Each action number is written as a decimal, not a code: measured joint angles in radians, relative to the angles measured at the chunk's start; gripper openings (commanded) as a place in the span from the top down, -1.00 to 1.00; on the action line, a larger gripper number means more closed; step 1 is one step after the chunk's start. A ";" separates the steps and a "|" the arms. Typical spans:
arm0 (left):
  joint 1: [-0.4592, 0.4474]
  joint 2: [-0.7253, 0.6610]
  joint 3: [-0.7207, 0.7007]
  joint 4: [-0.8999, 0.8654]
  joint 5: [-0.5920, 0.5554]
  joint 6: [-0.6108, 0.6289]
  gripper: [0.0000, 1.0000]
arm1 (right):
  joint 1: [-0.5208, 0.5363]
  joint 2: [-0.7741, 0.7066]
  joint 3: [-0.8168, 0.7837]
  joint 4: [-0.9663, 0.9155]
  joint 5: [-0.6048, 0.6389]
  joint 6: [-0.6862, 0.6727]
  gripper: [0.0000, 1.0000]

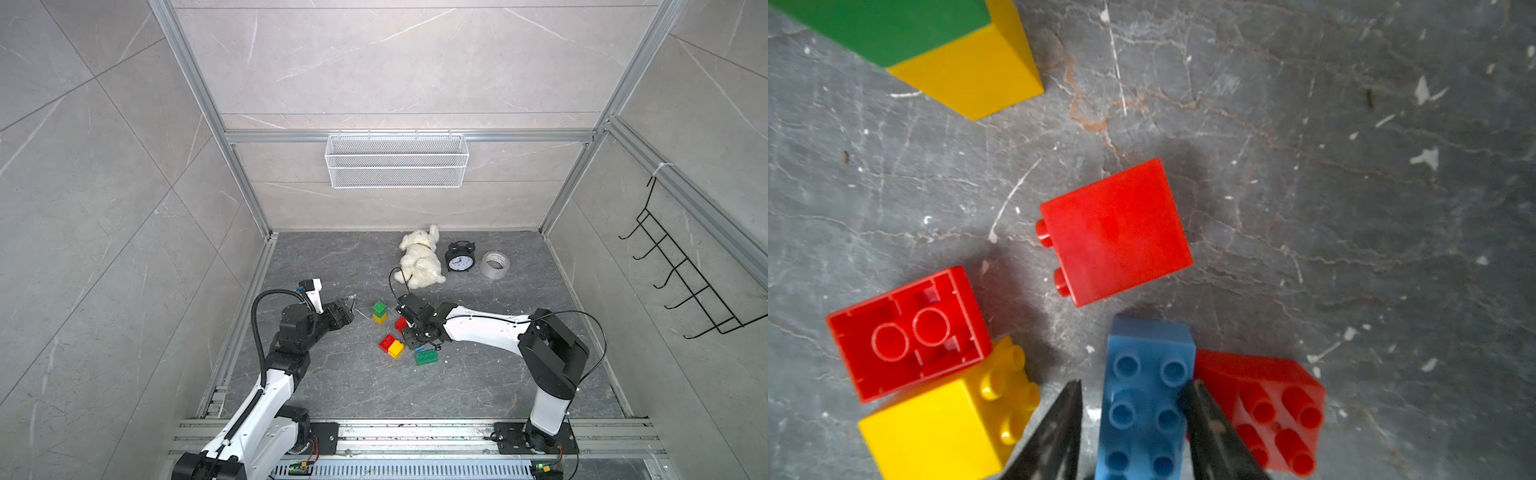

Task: Assemble the letter r with lego
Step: Pick up the lego brick from the center of the board.

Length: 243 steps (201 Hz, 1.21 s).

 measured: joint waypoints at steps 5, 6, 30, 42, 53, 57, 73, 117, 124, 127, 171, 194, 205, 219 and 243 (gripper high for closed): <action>0.000 0.000 0.000 0.000 0.000 0.000 -0.83 | 0.002 0.000 0.000 -0.001 0.007 0.000 0.09; 0.000 0.000 0.000 0.000 0.000 0.000 -0.83 | 0.002 0.000 0.000 -0.001 0.007 0.000 0.09; 0.000 0.003 0.000 0.000 -0.007 0.000 -0.82 | 0.005 0.000 0.000 -0.001 0.022 0.000 0.09; 0.000 0.005 0.000 0.000 -0.009 0.000 -0.82 | 0.005 0.000 0.000 -0.001 0.022 0.000 0.09; 0.000 0.008 0.000 0.000 -0.010 0.000 -0.82 | 0.005 0.004 0.000 -0.001 0.021 0.000 0.09; 0.000 0.008 0.000 0.000 -0.011 0.000 -0.82 | 0.006 0.007 0.000 -0.001 0.021 0.000 0.09; 0.000 0.008 0.000 0.000 -0.012 0.000 -0.82 | 0.007 0.022 0.000 -0.001 0.021 0.000 0.10; 0.000 0.008 0.000 -0.003 -0.015 0.003 -0.82 | 0.012 0.050 0.000 -0.003 0.022 -0.005 0.38; 0.000 0.008 0.000 -0.005 -0.015 0.003 -0.82 | 0.013 0.050 0.000 -0.003 0.022 -0.008 0.45; 0.000 0.008 0.000 -0.005 -0.015 0.003 -0.82 | 0.013 0.050 0.000 -0.002 0.023 -0.002 0.48; 0.000 0.008 0.000 -0.012 -0.016 0.003 -0.82 | 0.013 0.003 -0.014 -0.002 0.048 -0.007 0.58; 0.000 0.008 0.000 -0.013 -0.016 0.003 -0.82 | 0.006 -0.097 -0.034 -0.009 0.079 -0.011 0.60; 0.000 0.010 0.000 -0.013 -0.015 0.003 -0.82 | -0.005 -0.132 -0.034 -0.011 0.089 -0.014 0.64; 0.000 0.015 0.000 -0.011 -0.015 0.003 -0.82 | -0.029 -0.150 -0.034 -0.017 0.105 -0.015 0.65; 0.000 0.018 0.000 -0.011 -0.015 0.003 -0.82 | -0.079 -0.150 -0.058 -0.036 0.121 -0.014 0.68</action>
